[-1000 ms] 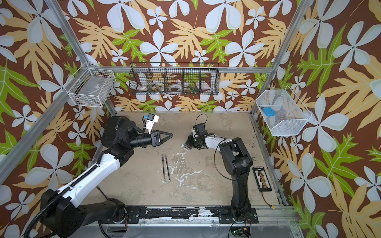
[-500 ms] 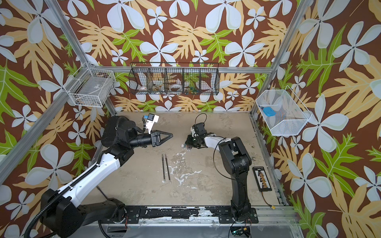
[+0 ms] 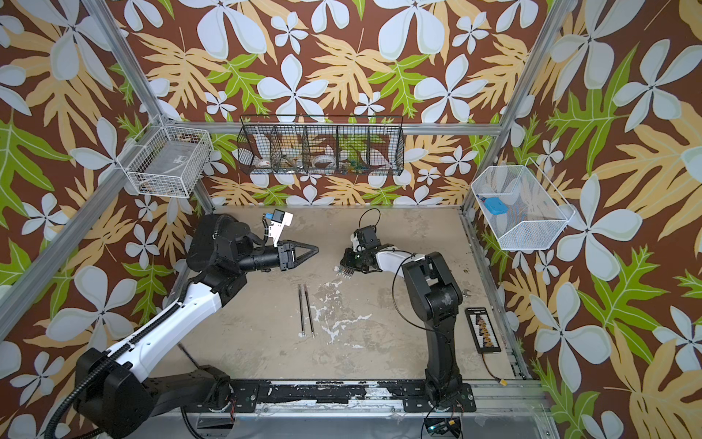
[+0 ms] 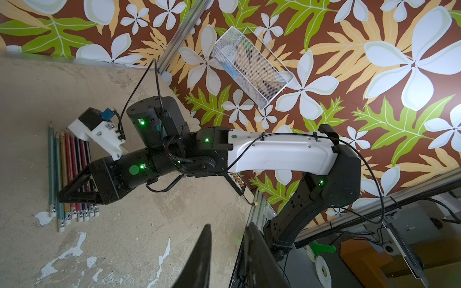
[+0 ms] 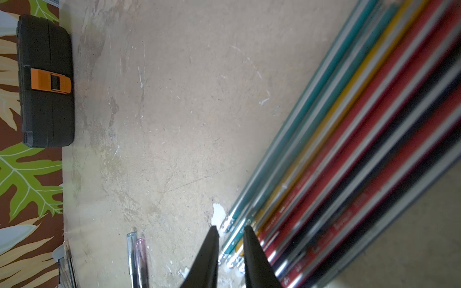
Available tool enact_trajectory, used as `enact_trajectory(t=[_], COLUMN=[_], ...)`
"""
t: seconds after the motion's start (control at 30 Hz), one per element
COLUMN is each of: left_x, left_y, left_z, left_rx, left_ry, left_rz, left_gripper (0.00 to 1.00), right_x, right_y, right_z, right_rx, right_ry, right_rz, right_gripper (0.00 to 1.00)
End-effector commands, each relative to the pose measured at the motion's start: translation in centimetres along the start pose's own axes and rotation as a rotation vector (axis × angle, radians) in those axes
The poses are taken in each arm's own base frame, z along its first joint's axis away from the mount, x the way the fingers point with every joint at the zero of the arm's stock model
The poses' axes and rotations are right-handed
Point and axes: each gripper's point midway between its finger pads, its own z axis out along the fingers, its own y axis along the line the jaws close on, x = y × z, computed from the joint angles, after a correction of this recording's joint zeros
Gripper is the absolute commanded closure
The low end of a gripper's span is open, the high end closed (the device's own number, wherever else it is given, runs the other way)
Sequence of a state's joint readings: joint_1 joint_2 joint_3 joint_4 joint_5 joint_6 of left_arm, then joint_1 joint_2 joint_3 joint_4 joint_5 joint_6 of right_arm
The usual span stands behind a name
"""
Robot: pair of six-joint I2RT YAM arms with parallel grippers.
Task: Remove the protective cover of the pencils
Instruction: Adjust the pencil at the center of the board.
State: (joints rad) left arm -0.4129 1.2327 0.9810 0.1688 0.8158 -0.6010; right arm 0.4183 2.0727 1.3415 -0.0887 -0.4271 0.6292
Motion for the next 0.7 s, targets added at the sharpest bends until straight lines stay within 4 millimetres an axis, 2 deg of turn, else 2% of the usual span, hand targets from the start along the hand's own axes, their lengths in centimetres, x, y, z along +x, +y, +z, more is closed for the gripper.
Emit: enact_trajectory(t=[0.0, 0.67], left_x=[-0.41, -0.55], left_y=[-0.40, -0.44], left_z=[-0.06, -0.10], left_rx=[0.019, 0.022], left_ry=[-0.012, -0.014], left_rz=[0.011, 0.011], left_gripper=[0.74, 0.74], right_x=[-0.14, -0.82], right_y=[0.18, 0.69], right_z=[0.29, 0.59], right_rx=[-0.016, -0.026], right_ry=[0.000, -0.003], right_rz=[0.007, 0.003], right_gripper=[0.78, 0.78])
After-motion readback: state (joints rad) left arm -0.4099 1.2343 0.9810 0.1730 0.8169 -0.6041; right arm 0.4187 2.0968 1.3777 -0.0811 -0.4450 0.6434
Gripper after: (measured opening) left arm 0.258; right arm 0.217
